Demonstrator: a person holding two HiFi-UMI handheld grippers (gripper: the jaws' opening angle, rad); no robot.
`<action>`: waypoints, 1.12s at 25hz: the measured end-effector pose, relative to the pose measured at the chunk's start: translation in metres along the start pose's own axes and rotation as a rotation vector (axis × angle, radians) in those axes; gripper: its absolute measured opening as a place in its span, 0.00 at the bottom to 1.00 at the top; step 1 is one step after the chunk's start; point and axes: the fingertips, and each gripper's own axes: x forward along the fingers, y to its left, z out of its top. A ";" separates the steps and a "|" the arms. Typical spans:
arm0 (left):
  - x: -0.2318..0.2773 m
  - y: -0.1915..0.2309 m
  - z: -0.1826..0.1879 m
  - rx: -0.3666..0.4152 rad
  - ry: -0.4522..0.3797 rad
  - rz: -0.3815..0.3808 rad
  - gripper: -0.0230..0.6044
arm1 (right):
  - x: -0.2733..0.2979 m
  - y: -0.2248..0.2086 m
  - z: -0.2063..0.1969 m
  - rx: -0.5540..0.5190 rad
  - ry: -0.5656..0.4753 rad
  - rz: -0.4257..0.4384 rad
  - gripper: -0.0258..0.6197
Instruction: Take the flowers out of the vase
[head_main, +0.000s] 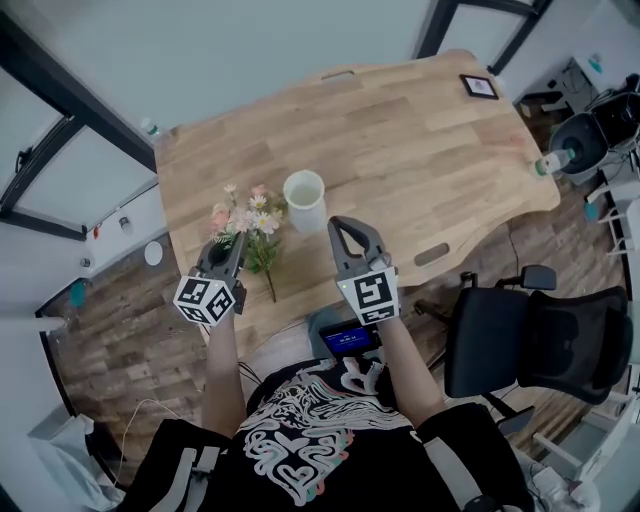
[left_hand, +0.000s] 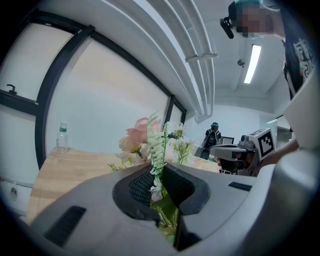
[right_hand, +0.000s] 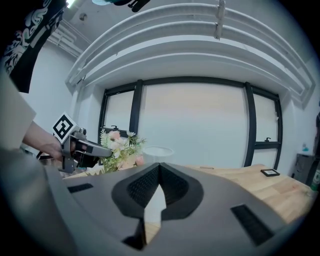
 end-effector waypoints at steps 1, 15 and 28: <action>0.002 0.002 -0.003 -0.006 0.007 0.005 0.11 | 0.002 0.001 -0.004 0.002 0.010 0.002 0.05; 0.036 0.020 -0.057 -0.106 0.120 0.028 0.11 | 0.015 -0.002 -0.042 0.031 0.093 0.000 0.05; 0.041 0.029 -0.090 -0.123 0.136 0.082 0.12 | 0.028 0.011 -0.049 0.061 0.114 0.029 0.05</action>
